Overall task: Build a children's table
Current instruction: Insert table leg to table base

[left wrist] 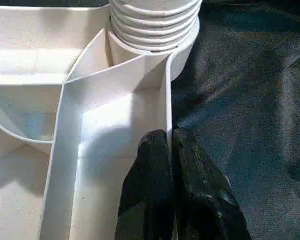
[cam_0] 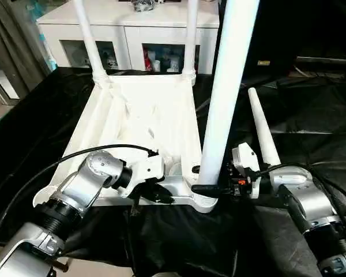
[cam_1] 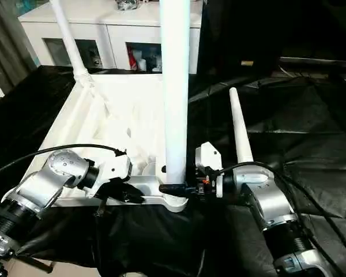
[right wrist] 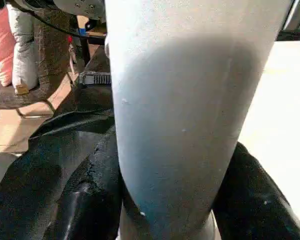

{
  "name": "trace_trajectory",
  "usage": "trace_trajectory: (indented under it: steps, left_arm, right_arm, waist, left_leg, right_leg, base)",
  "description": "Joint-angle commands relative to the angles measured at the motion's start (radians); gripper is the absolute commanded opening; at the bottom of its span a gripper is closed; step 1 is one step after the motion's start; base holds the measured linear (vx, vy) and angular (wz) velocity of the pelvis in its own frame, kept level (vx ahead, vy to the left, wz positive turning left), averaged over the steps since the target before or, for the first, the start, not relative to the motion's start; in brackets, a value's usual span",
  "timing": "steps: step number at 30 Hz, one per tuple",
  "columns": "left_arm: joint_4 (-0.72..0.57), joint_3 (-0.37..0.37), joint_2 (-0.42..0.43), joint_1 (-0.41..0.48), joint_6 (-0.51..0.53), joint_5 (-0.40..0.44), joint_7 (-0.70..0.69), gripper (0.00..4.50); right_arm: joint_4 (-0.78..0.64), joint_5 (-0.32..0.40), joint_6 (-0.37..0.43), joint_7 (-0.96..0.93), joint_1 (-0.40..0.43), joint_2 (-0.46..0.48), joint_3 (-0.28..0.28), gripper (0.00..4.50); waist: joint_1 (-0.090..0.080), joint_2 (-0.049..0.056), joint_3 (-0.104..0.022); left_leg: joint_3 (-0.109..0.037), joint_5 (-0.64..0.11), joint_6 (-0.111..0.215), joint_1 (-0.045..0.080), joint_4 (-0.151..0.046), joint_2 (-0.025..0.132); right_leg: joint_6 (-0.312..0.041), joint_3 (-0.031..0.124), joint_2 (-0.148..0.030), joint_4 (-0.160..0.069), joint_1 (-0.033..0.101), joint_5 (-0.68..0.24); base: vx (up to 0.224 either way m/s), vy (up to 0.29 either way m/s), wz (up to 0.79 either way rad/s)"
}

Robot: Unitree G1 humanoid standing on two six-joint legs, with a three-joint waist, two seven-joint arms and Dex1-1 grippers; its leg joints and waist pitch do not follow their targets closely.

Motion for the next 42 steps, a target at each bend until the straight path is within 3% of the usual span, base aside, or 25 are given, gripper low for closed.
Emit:
trace_trajectory:
  steps: [1, 5, 9, 10, 13, 15, 20, 23, 24, 27, 30, 35, 40, 42]
  left_arm:
    - [-0.013, -0.004, -0.007, -0.020, -0.017, -0.005, -0.019, 0.00]
    - [-0.012, 0.004, -0.012, -0.022, -0.009, -0.006, -0.009, 0.00]
    - [0.012, 0.040, -0.047, -0.043, 0.039, -0.001, 0.080, 0.00]
    - [0.024, 0.061, -0.069, -0.056, 0.064, 0.003, 0.137, 0.00]
    - [0.031, 0.077, -0.092, -0.068, 0.090, 0.010, 0.193, 0.00]
    - [0.030, 0.085, -0.116, -0.078, 0.119, 0.024, 0.248, 0.00]
    - [0.035, 0.117, -0.208, -0.103, 0.227, 0.049, 0.414, 0.00]
    - [0.107, 0.162, -0.306, -0.137, 0.299, 0.060, 0.593, 0.00]
    - [0.128, 0.171, -0.327, -0.145, 0.307, 0.061, 0.634, 0.00]
    - [0.195, 0.192, -0.394, -0.168, 0.309, 0.073, 0.746, 0.00]
    - [0.202, 0.190, -0.412, -0.171, 0.315, 0.081, 0.761, 0.00]
    - [0.215, 0.194, -0.419, -0.181, 0.317, 0.083, 0.760, 0.00]
    - [0.238, 0.195, -0.412, -0.195, 0.311, 0.086, 0.759, 0.00]
    - [0.237, 0.194, -0.408, -0.196, 0.311, 0.085, 0.753, 0.00]
  right_arm:
    - [0.098, -0.068, 0.033, -0.036, 0.051, 0.008, 0.048, 1.89]
    - [0.108, -0.066, 0.043, -0.090, 0.050, 0.028, 0.026, 1.89]
    - [0.165, -0.096, 0.045, -0.249, 0.032, 0.066, -0.020, 1.89]
    - [0.185, -0.108, 0.030, -0.311, 0.033, 0.084, -0.041, 1.89]
    - [0.224, -0.114, 0.032, -0.390, 0.027, 0.111, -0.069, 1.89]
    - [0.284, -0.130, 0.020, -0.487, 0.011, 0.139, -0.089, 1.89]
    - [0.440, -0.160, 0.010, -0.694, -0.064, 0.210, -0.106, 1.89]
    - [0.534, -0.143, 0.014, -0.835, -0.130, 0.283, -0.152, 1.89]
    - [0.554, -0.147, 0.014, -0.868, -0.144, 0.299, -0.159, 1.89]
    - [0.609, -0.159, 0.013, -0.941, -0.186, 0.346, -0.159, 1.89]
    - [0.627, -0.160, 0.010, -0.954, -0.204, 0.367, -0.157, 1.88]
    - [0.652, -0.172, -0.003, -0.957, -0.228, 0.388, -0.157, 1.88]
    - [0.690, -0.178, -0.015, -0.951, -0.257, 0.405, -0.176, 1.88]
    - [0.693, -0.181, -0.012, -0.943, -0.260, 0.405, -0.175, 1.88]
  waist:
    - [0.000, 0.003, -0.030]
    - [-0.001, 0.000, -0.026]
    - [-0.008, 0.001, -0.016]
    - [-0.009, -0.002, -0.014]
    - [-0.014, -0.001, -0.014]
    - [-0.022, -0.001, -0.015]
    - [-0.046, 0.007, -0.015]
    - [-0.058, 0.007, -0.014]
    - [-0.059, 0.003, -0.021]
    - [-0.065, 0.003, -0.025]
    - [-0.062, 0.001, -0.032]
    - [-0.055, 0.002, -0.031]
    - [-0.055, 0.009, -0.026]
    - [-0.054, 0.006, -0.025]
  left_leg:
    - [-0.033, -0.334, 0.003, 0.020, -0.105, 0.085]
    - [-0.033, -0.357, -0.011, 0.021, -0.110, 0.085]
    - [-0.041, -0.450, -0.050, 0.024, -0.118, 0.083]
    - [-0.046, -0.477, -0.062, 0.025, -0.118, 0.082]
    - [-0.054, -0.483, -0.067, 0.019, -0.122, 0.081]
    - [-0.053, -0.484, -0.073, 0.018, -0.122, 0.082]
    - [-0.064, -0.488, -0.079, 0.003, -0.128, 0.077]
    - [-0.061, -0.521, -0.083, 0.011, -0.124, 0.073]
    - [-0.060, -0.505, -0.069, 0.013, -0.121, 0.071]
    - [-0.055, -0.440, -0.047, 0.003, -0.121, 0.070]
    - [-0.040, -0.337, 0.012, 0.006, -0.111, 0.067]
    - [-0.036, -0.310, 0.042, 0.010, -0.110, 0.070]
    - [-0.039, -0.398, 0.003, 0.017, -0.117, 0.074]
    - [-0.041, -0.424, -0.011, 0.019, -0.118, 0.075]
  right_leg:
    - [-0.282, 0.044, -0.069, -0.081, 0.022, -0.219]
    - [-0.275, 0.045, -0.069, -0.084, 0.020, -0.236]
    - [-0.234, 0.047, -0.074, -0.097, 0.013, -0.407]
    - [-0.209, 0.047, -0.076, -0.102, 0.012, -0.475]
    - [-0.177, 0.046, -0.078, -0.106, 0.011, -0.512]
    - [-0.179, 0.047, -0.078, -0.105, 0.008, -0.495]
    - [-0.178, 0.032, -0.077, -0.103, 0.021, -0.470]
    - [-0.192, 0.032, -0.075, -0.108, 0.011, -0.451]
    - [-0.199, 0.033, -0.075, -0.111, 0.014, -0.426]
    - [-0.226, 0.029, -0.071, -0.104, 0.024, -0.317]
    - [-0.260, 0.029, -0.071, -0.106, 0.028, -0.192]
    - [-0.272, 0.026, -0.072, -0.110, 0.029, -0.230]
    - [-0.235, 0.017, -0.072, -0.119, 0.022, -0.358]
    - [-0.219, 0.017, -0.072, -0.122, 0.019, -0.384]
  base:
    - [0.000, 0.000, 0.00]
    - [0.000, 0.000, 0.00]
    - [0.000, 0.000, 0.00]
    - [0.000, 0.000, 0.00]
    - [0.000, 0.000, 0.00]
    - [0.000, 0.000, 0.00]
    - [-0.011, 0.011, -0.12]
    - [-0.004, 0.007, -0.06]
    - [0.000, 0.000, 0.00]
    - [0.000, 0.000, 0.00]
    - [0.000, 0.000, 0.00]
    - [0.000, 0.000, 0.00]
    - [0.000, 0.000, 0.00]
    - [0.000, 0.000, 0.00]
